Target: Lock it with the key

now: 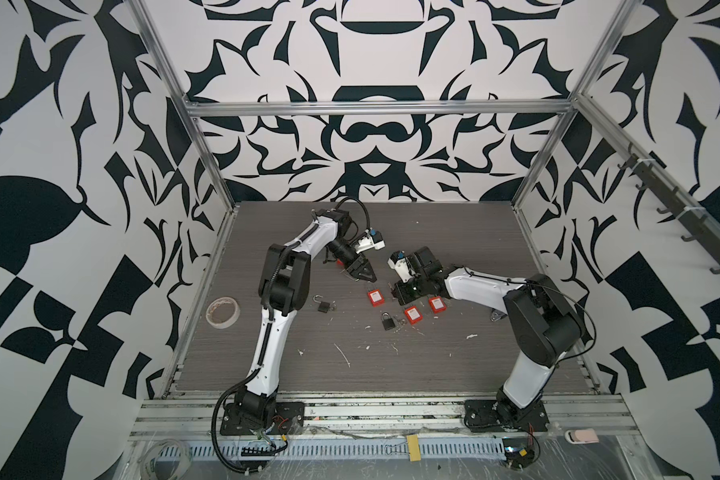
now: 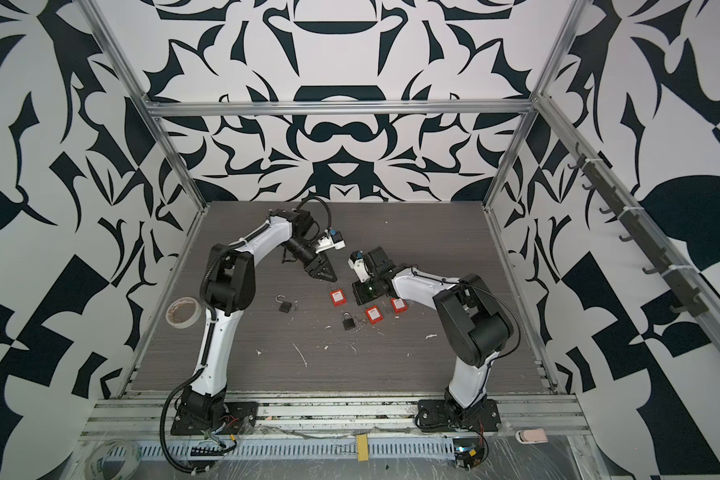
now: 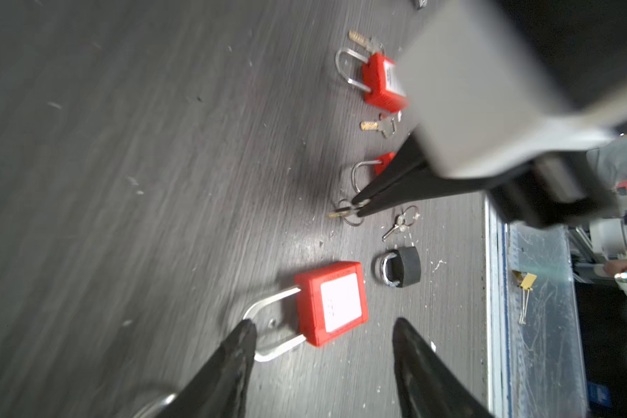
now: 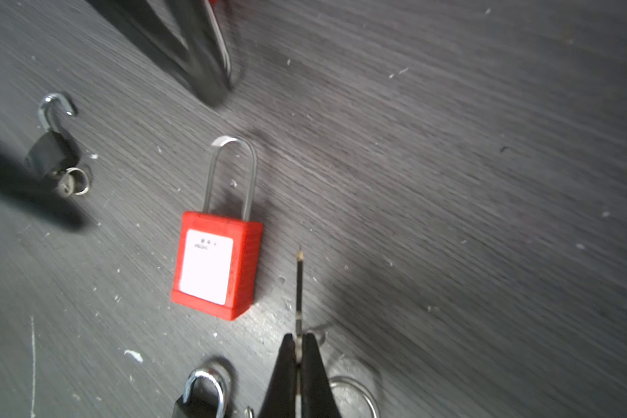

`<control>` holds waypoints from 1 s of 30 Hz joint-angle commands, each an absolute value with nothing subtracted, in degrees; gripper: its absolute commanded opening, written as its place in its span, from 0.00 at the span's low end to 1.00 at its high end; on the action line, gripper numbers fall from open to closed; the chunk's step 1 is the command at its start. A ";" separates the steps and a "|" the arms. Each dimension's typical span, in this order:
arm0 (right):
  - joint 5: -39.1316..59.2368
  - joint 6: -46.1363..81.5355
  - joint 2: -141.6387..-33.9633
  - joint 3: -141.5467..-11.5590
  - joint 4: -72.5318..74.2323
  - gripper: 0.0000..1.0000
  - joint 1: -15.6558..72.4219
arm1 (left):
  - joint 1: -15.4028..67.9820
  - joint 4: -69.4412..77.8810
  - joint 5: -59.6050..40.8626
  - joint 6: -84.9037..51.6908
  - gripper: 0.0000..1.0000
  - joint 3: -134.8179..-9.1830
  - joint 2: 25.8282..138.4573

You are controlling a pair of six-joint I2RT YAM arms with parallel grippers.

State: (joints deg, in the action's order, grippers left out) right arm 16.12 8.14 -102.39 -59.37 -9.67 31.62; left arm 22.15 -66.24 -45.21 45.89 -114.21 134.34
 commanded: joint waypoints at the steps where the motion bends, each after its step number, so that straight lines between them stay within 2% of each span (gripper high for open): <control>1: 16.60 9.88 -102.88 -62.55 -9.67 0.07 32.14 | 21.06 -58.71 -49.02 42.02 0.66 -110.67 126.68; 5: 16.60 9.95 -103.71 -63.70 -9.78 0.16 32.64 | 20.65 -51.13 -46.33 38.15 0.68 -103.44 120.59; 8: 16.05 9.73 -103.95 -64.54 -10.46 0.29 32.80 | 20.32 -42.36 -44.37 33.91 0.68 -95.82 114.34; 9: 15.67 9.41 -103.91 -64.93 -10.90 0.39 32.87 | 20.12 -39.61 -43.71 32.63 0.68 -93.02 112.14; 10: 15.07 9.16 -103.81 -65.40 -11.46 0.45 32.85 | 19.96 -36.77 -42.79 30.66 0.68 -90.27 109.75; 12: 13.60 8.22 -103.31 -66.73 -13.33 0.50 32.85 | 19.61 -31.37 -41.16 27.70 0.68 -84.94 105.36; 20: 10.24 -1.40 -99.14 -67.22 -13.44 0.52 36.04 | 19.51 -13.46 -32.99 16.62 0.69 -64.41 86.74; 27: 6.07 0.67 -99.91 -66.35 -14.23 0.51 36.96 | 19.42 -8.37 -28.66 11.05 0.77 -52.14 71.95; 29: 3.00 2.22 -100.28 -65.48 -14.21 0.50 36.92 | 19.42 -7.41 -27.07 10.98 0.84 -50.01 69.55; 30: 1.99 2.71 -100.44 -64.99 -13.82 0.50 36.98 | 19.34 -6.77 -26.08 11.27 0.99 -49.06 68.71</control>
State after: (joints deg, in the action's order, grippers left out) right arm 6.98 1.34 -100.99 -65.80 -13.50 37.01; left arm 19.68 -10.41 -29.30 13.72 -51.05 70.72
